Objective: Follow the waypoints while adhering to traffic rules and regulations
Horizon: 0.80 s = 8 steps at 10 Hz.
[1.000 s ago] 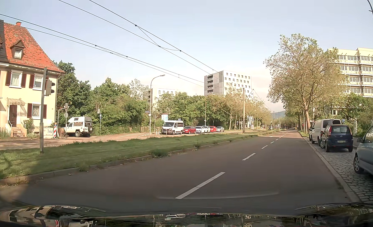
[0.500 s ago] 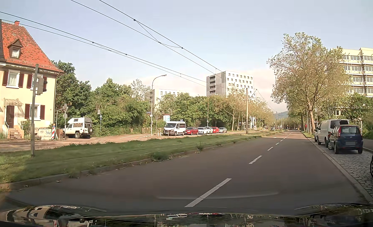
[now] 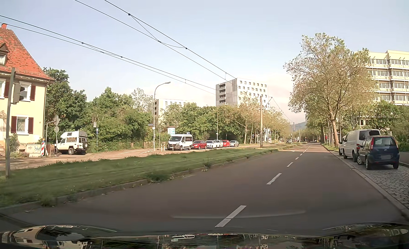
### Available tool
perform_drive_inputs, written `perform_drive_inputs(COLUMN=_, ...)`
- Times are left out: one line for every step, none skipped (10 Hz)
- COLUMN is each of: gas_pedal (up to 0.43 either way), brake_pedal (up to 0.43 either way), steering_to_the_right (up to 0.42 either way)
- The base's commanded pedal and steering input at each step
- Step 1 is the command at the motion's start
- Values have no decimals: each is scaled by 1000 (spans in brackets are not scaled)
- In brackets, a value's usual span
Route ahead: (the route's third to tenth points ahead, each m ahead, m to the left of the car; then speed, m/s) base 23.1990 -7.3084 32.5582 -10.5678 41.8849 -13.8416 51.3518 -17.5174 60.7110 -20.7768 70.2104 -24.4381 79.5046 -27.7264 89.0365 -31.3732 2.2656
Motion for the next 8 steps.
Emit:
perform_drive_inputs(gas_pedal=157, brake_pedal=0, steering_to_the_right=265)
perform_drive_inputs(gas_pedal=157, brake_pedal=0, steering_to_the_right=279)
perform_drive_inputs(gas_pedal=169, brake_pedal=0, steering_to_the_right=294)
perform_drive_inputs(gas_pedal=169, brake_pedal=0, steering_to_the_right=306)
perform_drive_inputs(gas_pedal=169, brake_pedal=0, steering_to_the_right=316)
perform_drive_inputs(gas_pedal=169, brake_pedal=0, steering_to_the_right=316)
perform_drive_inputs(gas_pedal=169, brake_pedal=0, steering_to_the_right=313)
perform_drive_inputs(gas_pedal=169, brake_pedal=0, steering_to_the_right=301)
